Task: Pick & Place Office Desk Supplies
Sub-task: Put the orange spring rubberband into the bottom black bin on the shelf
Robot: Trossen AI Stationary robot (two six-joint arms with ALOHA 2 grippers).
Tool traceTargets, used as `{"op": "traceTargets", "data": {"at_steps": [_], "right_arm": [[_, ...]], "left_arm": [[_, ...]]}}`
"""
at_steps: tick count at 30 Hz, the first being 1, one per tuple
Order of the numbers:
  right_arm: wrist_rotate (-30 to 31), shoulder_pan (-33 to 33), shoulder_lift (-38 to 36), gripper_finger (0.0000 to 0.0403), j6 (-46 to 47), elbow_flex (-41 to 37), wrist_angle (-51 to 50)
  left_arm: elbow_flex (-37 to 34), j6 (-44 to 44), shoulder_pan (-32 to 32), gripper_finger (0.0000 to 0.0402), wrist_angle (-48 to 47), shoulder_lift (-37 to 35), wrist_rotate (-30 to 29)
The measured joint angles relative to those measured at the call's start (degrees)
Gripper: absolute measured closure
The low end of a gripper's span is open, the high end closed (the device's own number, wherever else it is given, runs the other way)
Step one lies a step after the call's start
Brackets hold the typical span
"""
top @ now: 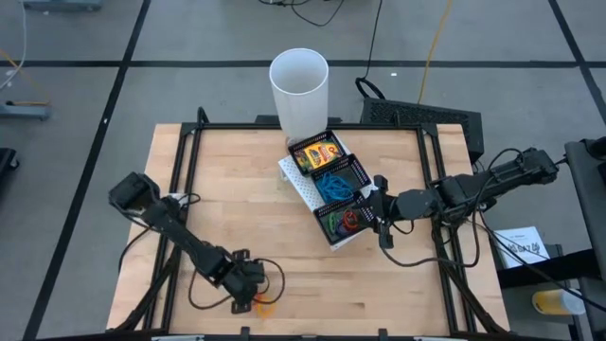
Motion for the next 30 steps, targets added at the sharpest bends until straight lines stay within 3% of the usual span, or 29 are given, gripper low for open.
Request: {"op": "traceTargets", "data": {"at_steps": [8,18,24,30], "right_arm": [[0.0,0.0,0.0,0.0220,-0.2,0.0,0.8],[0.0,0.0,0.0,0.0220,-1.0,0.0,0.8],[0.0,-0.1,0.0,0.0220,-2.0,0.0,0.8],[0.1,-0.1,0.0,0.0220,-2.0,0.0,0.8]], "left_arm": [[0.2,-3.5,-3.1,0.0156,1.9,2.2,-3.0],[0.2,-3.9,-6.0,0.0163,-2.9,3.4,-5.9],[0.2,-3.5,-6.0,0.0232,-5.3,3.5,-8.4],[0.2,-2.3,-4.6,0.0318,-7.5,3.6,-15.1]]}}
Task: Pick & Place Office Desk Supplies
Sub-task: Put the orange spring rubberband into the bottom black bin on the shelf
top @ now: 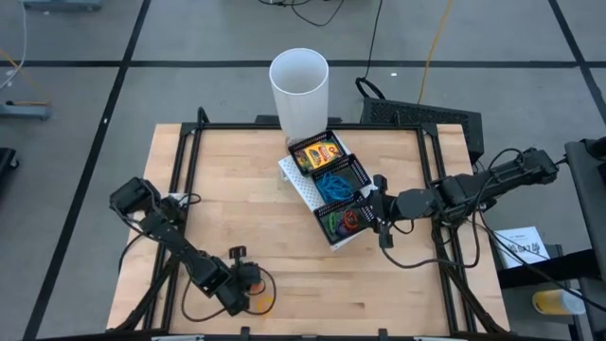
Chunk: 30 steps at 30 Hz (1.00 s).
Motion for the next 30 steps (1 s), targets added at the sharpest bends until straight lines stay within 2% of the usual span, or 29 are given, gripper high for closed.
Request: {"op": "traceTargets", "data": {"at_steps": [3,7,13,18,21,23,28,30], "right_arm": [[0.0,0.0,0.0,0.0220,0.0,0.0,0.0],[0.0,0.0,0.0,0.0220,0.0,0.0,1.3],[0.0,0.0,0.0,0.0220,0.0,0.0,2.9],[-0.1,0.0,0.0,0.0220,1.7,0.0,4.9],[-0.1,0.0,0.0,0.0220,2.0,0.0,5.6],[-0.1,0.0,0.0,0.0220,2.0,0.0,6.3],[-0.1,0.0,0.2,0.0220,-0.3,-2.3,14.8],[-0.1,0.0,0.3,0.0220,-1.8,-4.5,20.6]], "left_arm": [[-0.1,0.5,1.5,0.0351,-0.3,0.1,-3.2],[-0.3,5.6,3.4,0.0388,-1.0,-0.3,-5.3],[-0.5,9.5,6.7,0.0383,-1.4,-5.7,-11.2],[-0.4,18.9,9.0,0.0394,0.7,-13.7,-22.4],[-0.4,26.1,10.5,0.0389,6.4,-18.6,-30.1],[-0.3,32.9,11.5,0.0383,11.9,-20.8,-33.0],[-0.3,53.6,14.7,0.0395,26.8,-21.8,-34.0],[-0.3,58.8,16.3,0.0394,32.5,-21.7,-31.8]]}}
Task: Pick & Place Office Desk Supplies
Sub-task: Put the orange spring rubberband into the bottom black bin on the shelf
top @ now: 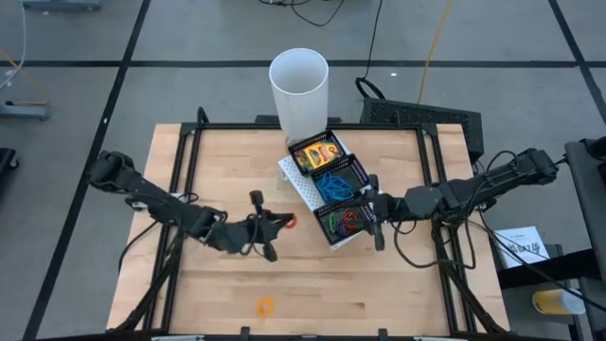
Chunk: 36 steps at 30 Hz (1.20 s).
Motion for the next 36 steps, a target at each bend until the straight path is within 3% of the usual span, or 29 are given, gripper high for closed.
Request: {"op": "traceTargets", "data": {"at_steps": [8,15,19,30,36], "right_arm": [[-0.1,0.1,0.4,0.0220,-2.4,-9.2,19.5],[-1.7,0.1,5.8,0.0220,-4.7,-10.4,30.0],[-4.6,0.0,10.1,0.0220,-7.3,-10.3,38.5],[-5.0,-3.3,18.7,0.0220,-10.7,-10.2,54.9],[-14.6,-4.5,22.1,0.0220,-7.3,-6.8,55.2]], "left_arm": [[0.1,11.5,5.3,0.0394,15.2,0.4,15.5],[0.1,16.5,9.0,0.0386,23.9,0.4,24.9],[0.1,17.6,10.7,0.0395,26.6,0.4,27.9],[0.1,17.2,12.4,0.0395,28.6,0.4,31.6],[0.1,16.0,12.7,0.0386,28.7,0.8,32.7]]}}
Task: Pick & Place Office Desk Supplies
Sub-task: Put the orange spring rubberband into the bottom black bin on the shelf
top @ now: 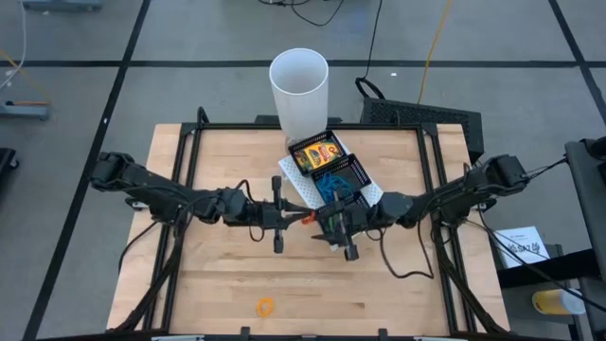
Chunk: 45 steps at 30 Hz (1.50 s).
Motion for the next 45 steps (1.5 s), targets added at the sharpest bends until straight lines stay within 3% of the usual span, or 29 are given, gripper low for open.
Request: {"op": "traceTargets", "data": {"at_steps": [4,10,14,18,27,31,37,45], "right_arm": [[-0.6,0.0,2.1,0.0220,-0.5,2.0,-0.5],[-0.3,-0.1,2.9,0.0220,-0.9,2.7,-1.5],[-0.3,-0.2,2.8,0.0226,-0.5,2.7,-2.4],[-0.2,-0.3,2.8,0.0260,0.4,2.7,-2.1],[0.0,-0.4,2.8,0.0380,-1.8,2.7,-1.7],[0.0,-0.4,2.8,0.0389,-2.5,2.7,-1.7],[0.0,-0.4,2.7,0.0396,-2.5,2.7,-2.8],[-0.3,-0.4,-4.1,0.0396,-3.1,2.7,-14.5]], "left_arm": [[0.0,-1.3,0.4,0.0395,0.7,1.1,2.5],[0.0,-1.5,0.4,0.0381,2.0,3.0,2.2],[0.0,-0.9,0.3,0.0394,1.9,3.0,1.7],[0.0,-0.8,0.3,0.0388,2.3,3.0,1.8],[0.0,-2.5,0.3,0.0380,2.0,4.0,2.3],[0.0,-3.6,0.3,0.0376,2.0,4.1,2.2],[0.0,-12.1,0.1,0.0315,2.8,4.0,-5.1],[0.0,-11.1,-4.3,0.0188,2.0,-0.5,-10.7]]}}
